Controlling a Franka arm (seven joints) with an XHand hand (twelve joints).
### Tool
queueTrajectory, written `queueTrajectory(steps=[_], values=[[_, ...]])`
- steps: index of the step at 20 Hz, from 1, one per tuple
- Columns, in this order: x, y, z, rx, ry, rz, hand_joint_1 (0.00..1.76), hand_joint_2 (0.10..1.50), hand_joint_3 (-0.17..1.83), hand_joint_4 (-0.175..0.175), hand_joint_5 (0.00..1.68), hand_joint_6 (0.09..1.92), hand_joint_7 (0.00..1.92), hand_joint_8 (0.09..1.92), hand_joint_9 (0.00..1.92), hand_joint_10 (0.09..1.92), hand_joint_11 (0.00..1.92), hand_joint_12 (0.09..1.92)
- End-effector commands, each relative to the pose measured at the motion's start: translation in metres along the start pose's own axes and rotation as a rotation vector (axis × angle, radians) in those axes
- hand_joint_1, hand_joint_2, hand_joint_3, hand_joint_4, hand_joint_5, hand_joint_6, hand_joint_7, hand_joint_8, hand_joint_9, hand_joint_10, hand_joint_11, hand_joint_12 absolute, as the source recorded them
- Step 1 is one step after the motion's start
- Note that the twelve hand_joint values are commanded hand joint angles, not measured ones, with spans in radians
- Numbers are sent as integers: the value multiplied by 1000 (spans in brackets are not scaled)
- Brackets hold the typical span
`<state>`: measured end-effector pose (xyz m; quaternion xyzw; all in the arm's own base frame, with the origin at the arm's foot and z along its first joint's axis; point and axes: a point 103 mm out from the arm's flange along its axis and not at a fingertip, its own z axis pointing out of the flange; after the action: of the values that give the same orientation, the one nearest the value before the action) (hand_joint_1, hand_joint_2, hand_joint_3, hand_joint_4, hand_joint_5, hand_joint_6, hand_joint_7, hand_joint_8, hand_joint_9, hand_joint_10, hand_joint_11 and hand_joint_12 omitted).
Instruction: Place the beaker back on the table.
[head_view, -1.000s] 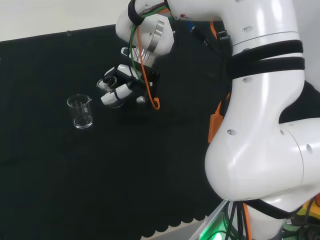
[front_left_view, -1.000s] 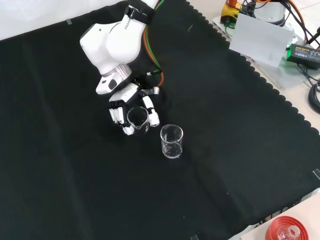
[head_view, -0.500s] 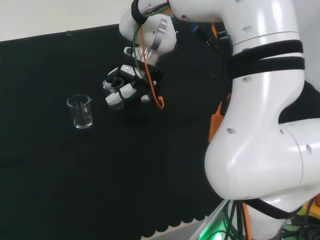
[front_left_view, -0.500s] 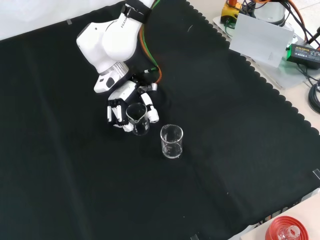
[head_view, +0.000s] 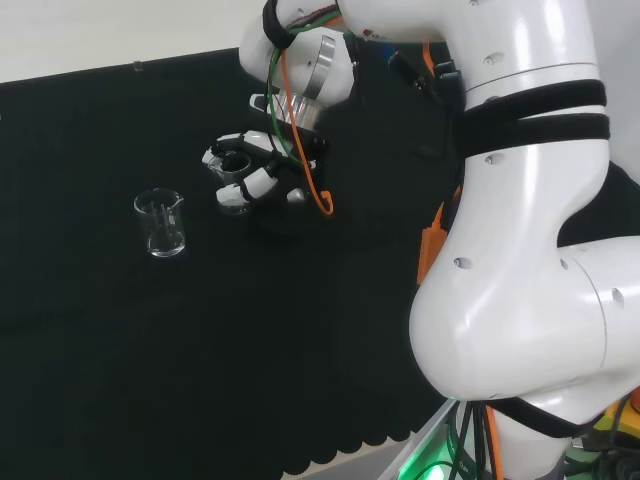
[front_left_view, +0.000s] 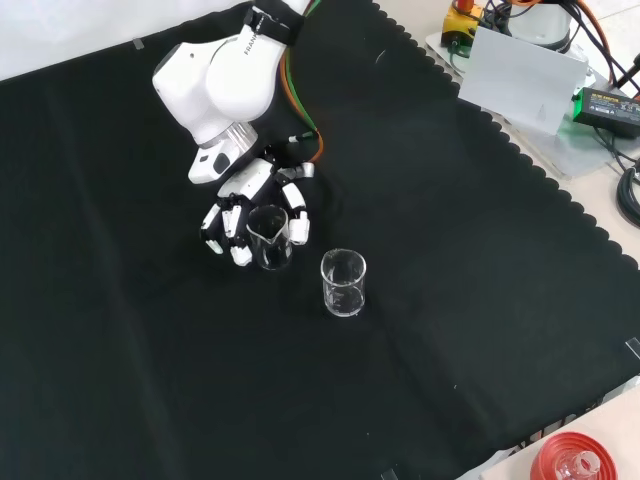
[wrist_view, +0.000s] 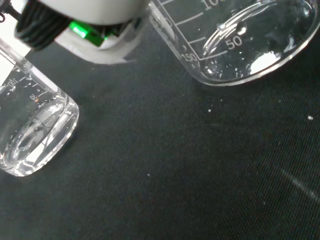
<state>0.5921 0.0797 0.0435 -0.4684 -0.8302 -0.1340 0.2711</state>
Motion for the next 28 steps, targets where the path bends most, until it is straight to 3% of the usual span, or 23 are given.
queueTrajectory(steps=[1,5,16,17,19,22,23,28], values=[[4,-1,6,28,-40,-13,881,539,516,-54,384,569,728,87,756,87,2,1328],[5,-1,4,8,-26,-9,860,542,474,-55,373,464,655,87,681,87,0,1254],[9,-35,-38,-51,-24,24,792,576,357,-56,362,259,493,87,540,87,0,1110],[11,-34,-40,-66,4,31,776,574,351,-56,362,252,491,87,538,87,0,1105],[32,-28,-33,-45,-63,44,752,582,319,-57,369,227,488,87,536,87,0,1092],[36,-28,-31,-40,-71,43,738,587,301,-58,371,213,488,87,537,87,0,1087],[38,-30,-30,-31,-168,93,736,588,299,-58,371,211,488,87,537,87,0,1087],[50,-67,-65,-108,-102,70,730,592,294,-59,370,205,491,87,541,87,0,1087]])
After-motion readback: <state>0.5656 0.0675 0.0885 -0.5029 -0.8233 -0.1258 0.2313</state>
